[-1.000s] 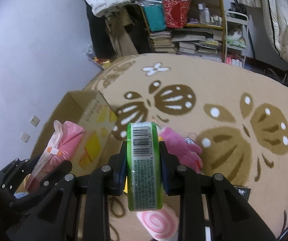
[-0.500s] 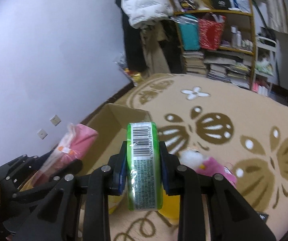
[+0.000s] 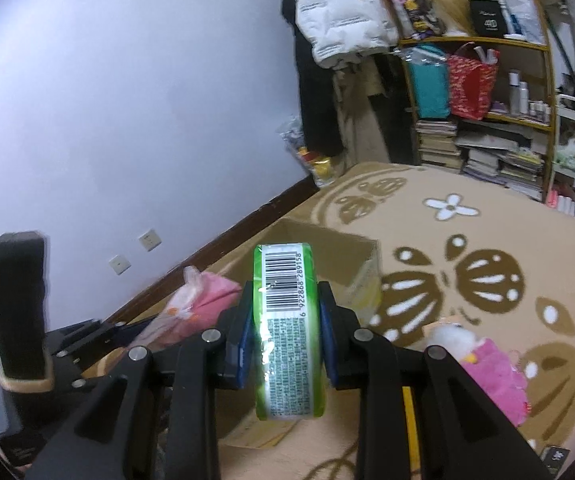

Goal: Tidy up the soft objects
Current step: 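Carry the pink package and green tissue pack into the box and release both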

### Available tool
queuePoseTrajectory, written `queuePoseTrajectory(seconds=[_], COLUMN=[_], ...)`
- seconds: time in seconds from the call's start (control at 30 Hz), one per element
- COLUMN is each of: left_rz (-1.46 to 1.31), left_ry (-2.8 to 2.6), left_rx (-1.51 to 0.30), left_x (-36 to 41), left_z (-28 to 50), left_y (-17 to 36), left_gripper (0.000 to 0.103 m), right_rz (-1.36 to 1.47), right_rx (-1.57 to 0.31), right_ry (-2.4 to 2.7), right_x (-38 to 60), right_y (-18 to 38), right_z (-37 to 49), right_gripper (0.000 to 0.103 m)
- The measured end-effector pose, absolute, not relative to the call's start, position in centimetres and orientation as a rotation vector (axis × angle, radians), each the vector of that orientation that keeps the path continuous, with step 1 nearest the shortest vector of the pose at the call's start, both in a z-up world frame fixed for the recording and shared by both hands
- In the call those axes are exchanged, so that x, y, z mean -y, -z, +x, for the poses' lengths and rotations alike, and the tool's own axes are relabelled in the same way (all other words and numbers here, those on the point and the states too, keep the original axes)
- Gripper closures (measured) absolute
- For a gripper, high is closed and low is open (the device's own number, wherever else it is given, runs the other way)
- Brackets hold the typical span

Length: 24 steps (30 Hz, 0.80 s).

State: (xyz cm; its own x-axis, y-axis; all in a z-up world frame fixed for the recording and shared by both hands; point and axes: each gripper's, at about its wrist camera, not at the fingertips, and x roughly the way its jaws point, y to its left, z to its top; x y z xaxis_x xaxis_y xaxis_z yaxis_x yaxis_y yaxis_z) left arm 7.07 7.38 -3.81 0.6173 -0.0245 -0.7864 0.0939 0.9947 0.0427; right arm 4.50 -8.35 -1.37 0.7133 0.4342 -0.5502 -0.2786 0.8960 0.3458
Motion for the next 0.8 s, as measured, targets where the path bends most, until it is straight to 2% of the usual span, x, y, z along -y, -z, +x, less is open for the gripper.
queuePoseTrajectory(seconds=[0.63, 0.67, 0.73, 0.8], left_rz=[-0.06, -0.061, -0.065, -0.062], left_ry=[0.079, 0.082, 0.086, 0.091], left_rx=[-0.976, -0.976, -0.976, -0.978], left_x=[-11.1, -11.2, -11.2, -11.2], left_z=[10.0, 10.0, 9.9, 9.9], left_y=[4.3, 4.3, 4.2, 4.2], left_gripper=[0.061, 0.061, 0.061, 0.06], right_rz=[0.185, 0.185, 0.183, 0.173], right_rx=[-0.726, -0.725, -0.717, -0.712], right_ry=[-0.49, -0.497, -0.496, -0.49], right_x=[4.8, 4.8, 4.7, 4.7], right_y=[4.5, 4.6, 4.5, 4.4], right_z=[4.6, 4.6, 4.4, 4.3], right_gripper=[0.071, 0.07, 0.055, 0.05])
